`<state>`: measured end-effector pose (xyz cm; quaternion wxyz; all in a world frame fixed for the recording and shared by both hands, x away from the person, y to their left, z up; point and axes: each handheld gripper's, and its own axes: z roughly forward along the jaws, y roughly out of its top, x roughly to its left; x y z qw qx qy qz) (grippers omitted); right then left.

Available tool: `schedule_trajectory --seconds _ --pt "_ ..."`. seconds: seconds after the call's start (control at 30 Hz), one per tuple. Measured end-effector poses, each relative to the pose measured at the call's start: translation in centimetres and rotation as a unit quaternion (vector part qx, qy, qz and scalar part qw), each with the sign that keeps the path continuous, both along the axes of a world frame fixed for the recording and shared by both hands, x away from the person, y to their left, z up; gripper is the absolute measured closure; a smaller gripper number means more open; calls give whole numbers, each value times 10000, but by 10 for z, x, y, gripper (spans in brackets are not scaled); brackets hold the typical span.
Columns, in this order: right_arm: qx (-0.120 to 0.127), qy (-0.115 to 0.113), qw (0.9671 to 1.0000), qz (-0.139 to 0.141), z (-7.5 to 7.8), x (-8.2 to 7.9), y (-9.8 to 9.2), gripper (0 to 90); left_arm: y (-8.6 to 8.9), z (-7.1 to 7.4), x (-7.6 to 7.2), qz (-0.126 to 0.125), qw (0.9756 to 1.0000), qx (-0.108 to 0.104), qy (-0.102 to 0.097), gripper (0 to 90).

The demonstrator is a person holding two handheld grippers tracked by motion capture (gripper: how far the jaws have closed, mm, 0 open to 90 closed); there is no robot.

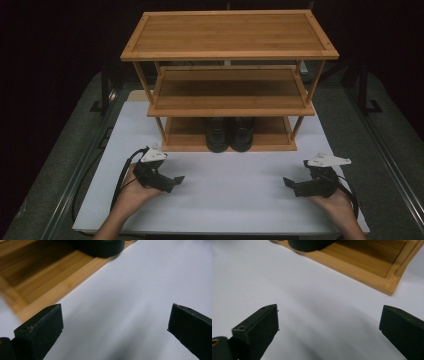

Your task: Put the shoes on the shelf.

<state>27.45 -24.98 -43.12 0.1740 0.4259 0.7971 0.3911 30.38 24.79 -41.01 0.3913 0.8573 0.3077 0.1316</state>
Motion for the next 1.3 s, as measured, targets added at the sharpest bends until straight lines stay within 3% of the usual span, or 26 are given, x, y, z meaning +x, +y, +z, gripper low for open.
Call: schedule_trajectory --seconds 0.27,0.53,0.63,0.73,0.83,0.93,1.3 --pt "-143 31 9999 -67 -7 -20 -13 21 35 -4 -21 312 9995 53 -75 0" --pt "-346 131 9990 -249 -18 -30 -24 21 67 -21 -40 630 9975 325 13 0" --pt "-386 200 9987 -268 -21 -30 -25 22 75 -29 -45 718 9968 316 145 0" --pt "-495 244 9981 -274 -24 -30 -25 22 79 -40 -48 741 9960 423 253 0" --pt "-561 290 9977 -259 -26 -30 -25 22 80 -40 -52 741 9961 438 191 0" --pt "-492 390 9977 -257 -26 -28 -26 22 80 -41 -53 747 9961 441 160 0" --pt "-482 365 9978 -263 -27 -28 -27 21 80 -41 -53 743 9961 448 168 0"
